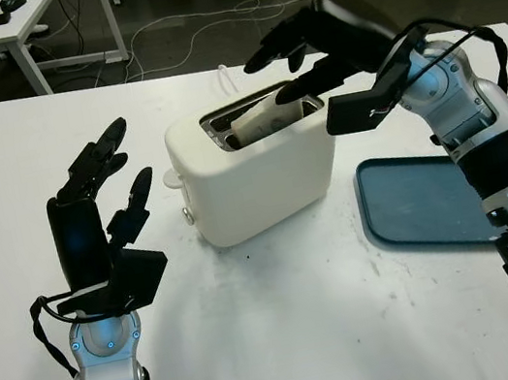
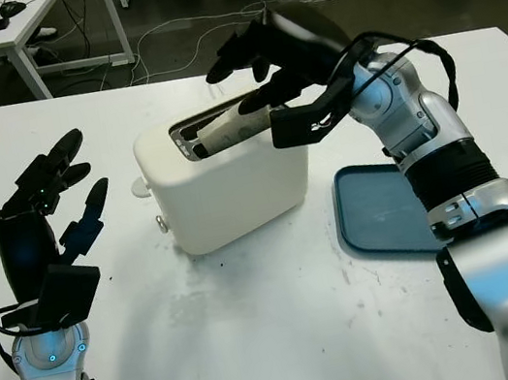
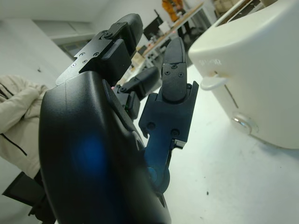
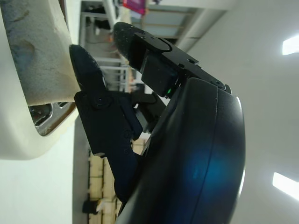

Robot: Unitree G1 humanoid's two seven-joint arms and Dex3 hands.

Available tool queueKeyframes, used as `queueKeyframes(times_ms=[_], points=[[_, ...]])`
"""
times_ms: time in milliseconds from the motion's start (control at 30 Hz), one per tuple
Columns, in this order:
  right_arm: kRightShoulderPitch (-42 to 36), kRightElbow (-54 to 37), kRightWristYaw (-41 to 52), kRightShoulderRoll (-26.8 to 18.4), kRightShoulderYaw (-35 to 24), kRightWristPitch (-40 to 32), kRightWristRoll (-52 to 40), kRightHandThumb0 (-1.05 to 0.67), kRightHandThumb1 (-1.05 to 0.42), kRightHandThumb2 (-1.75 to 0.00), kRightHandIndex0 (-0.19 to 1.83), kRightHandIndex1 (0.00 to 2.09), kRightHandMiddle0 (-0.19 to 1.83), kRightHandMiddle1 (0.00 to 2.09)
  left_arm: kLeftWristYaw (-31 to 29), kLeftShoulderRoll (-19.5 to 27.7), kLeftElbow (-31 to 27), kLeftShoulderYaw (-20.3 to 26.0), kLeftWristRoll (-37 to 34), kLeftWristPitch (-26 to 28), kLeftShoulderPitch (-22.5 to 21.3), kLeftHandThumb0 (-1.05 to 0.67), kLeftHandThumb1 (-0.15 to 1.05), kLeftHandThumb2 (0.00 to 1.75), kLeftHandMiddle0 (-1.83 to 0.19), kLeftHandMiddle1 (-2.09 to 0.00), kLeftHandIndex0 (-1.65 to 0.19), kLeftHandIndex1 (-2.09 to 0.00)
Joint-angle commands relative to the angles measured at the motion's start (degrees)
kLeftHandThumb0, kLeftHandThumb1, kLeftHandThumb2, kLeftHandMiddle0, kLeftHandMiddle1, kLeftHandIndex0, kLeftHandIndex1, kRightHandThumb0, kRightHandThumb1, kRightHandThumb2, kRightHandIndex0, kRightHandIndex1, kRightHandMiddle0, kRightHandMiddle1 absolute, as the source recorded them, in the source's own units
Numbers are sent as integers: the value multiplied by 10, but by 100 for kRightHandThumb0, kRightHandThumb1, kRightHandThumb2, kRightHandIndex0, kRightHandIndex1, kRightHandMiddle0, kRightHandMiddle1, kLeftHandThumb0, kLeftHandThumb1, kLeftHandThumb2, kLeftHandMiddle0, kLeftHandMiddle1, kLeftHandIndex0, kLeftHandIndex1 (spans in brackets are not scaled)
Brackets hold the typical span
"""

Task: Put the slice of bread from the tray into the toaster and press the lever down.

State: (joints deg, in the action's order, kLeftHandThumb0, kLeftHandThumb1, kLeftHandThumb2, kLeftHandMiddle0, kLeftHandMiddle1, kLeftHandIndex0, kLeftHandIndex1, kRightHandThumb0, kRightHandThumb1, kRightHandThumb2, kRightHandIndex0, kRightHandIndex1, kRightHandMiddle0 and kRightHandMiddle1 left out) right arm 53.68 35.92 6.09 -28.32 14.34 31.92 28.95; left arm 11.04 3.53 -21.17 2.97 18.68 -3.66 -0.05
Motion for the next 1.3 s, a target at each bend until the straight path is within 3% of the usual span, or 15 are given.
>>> queueKeyframes(times_ms=[0, 167, 467, 1133, 1267], points=[[8, 10, -10, 4, 6, 13, 7, -21, -81, -1, 87, 136, 118, 9, 1, -4, -4, -3, 0, 3, 1, -40, 92, 21, -42, -82, -68, -1], [14, 13, -15, 3, 16, 7, 30, -24, -80, 0, 93, 123, 118, 8, 2, -5, -1, -2, 5, -1, -1, -39, 92, 20, -42, -82, -68, -1], [22, 38, -15, 7, 26, 15, 36, -26, -78, 0, 95, 122, 120, 7, 0, -6, -3, -1, 2, 1, 0, -39, 92, 21, -41, -82, -68, 0], [13, 39, 15, -6, 25, 13, 27, -21, -78, 0, 88, 144, 123, 4, 1, -2, 5, 3, -3, -13, 1, -40, 92, 21, -41, -83, -68, -1], [4, 19, 42, -15, 23, 1, 23, -24, -80, 0, 90, 121, 122, 3, 0, -4, 1, 4, -4, -8, 4, -40, 92, 21, -40, -82, -68, 0]])
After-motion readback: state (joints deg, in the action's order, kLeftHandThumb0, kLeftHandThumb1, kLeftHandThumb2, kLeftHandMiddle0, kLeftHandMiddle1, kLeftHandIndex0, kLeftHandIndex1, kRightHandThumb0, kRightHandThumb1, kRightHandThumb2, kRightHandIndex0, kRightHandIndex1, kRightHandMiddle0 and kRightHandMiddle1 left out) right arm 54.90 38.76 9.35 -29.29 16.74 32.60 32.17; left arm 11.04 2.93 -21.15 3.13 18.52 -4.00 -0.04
